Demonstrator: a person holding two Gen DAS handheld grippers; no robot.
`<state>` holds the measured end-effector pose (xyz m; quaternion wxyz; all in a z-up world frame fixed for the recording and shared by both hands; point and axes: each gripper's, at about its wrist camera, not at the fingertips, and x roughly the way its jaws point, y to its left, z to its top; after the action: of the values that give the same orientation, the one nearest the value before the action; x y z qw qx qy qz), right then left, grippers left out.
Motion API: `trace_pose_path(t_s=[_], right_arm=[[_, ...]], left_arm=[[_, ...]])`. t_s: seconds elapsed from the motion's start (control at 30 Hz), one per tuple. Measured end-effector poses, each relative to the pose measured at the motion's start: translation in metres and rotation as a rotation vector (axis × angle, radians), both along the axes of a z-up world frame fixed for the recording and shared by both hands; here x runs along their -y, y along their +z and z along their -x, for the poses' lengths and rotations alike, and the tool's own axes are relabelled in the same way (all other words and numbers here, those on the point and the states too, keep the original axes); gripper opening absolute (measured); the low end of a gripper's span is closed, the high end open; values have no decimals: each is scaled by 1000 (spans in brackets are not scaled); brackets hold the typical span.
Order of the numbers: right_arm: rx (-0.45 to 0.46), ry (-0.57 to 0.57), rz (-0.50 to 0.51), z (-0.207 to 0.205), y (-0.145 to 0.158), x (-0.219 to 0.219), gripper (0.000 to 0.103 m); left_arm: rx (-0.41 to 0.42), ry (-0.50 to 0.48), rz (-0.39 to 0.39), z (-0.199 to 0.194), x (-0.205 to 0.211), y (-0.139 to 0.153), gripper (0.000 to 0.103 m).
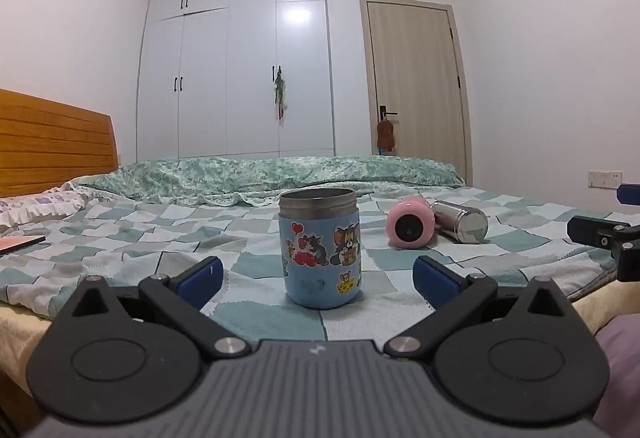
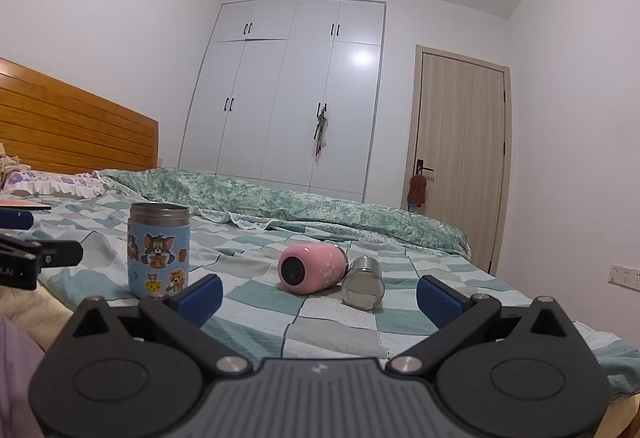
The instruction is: Flip cup upright
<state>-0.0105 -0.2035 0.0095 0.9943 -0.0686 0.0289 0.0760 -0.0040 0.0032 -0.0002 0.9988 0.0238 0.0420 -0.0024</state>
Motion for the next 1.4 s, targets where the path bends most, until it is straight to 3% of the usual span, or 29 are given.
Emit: trace_pose_path(t_s=[1.4], right_arm=[[3, 0, 0, 0, 0, 1, 103]], left_arm=[[-1, 2, -10, -3, 5, 0, 103]])
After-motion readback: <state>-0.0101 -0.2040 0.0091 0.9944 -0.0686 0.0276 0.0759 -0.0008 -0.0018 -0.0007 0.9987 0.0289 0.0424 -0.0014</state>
